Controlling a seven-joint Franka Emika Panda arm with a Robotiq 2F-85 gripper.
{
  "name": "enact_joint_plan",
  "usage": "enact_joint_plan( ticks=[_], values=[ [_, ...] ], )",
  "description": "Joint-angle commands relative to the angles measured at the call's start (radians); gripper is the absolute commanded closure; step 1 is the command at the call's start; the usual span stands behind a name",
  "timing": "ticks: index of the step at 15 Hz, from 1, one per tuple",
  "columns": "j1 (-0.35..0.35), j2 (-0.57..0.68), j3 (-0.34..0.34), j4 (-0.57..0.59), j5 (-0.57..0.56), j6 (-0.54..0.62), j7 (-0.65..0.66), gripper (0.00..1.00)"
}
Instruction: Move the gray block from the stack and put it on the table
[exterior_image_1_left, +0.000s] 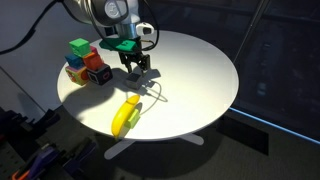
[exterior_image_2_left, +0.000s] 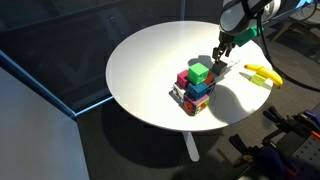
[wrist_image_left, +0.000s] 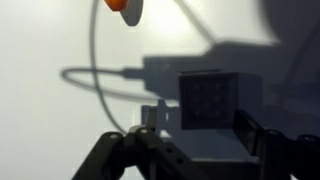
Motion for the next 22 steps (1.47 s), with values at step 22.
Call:
enact_joint_plan(
  ticks=[22],
  values=[
    [-0.002, -0.292, -0.017, -0.128, -0.030, -0.150, 0.025, 0.00]
  ],
)
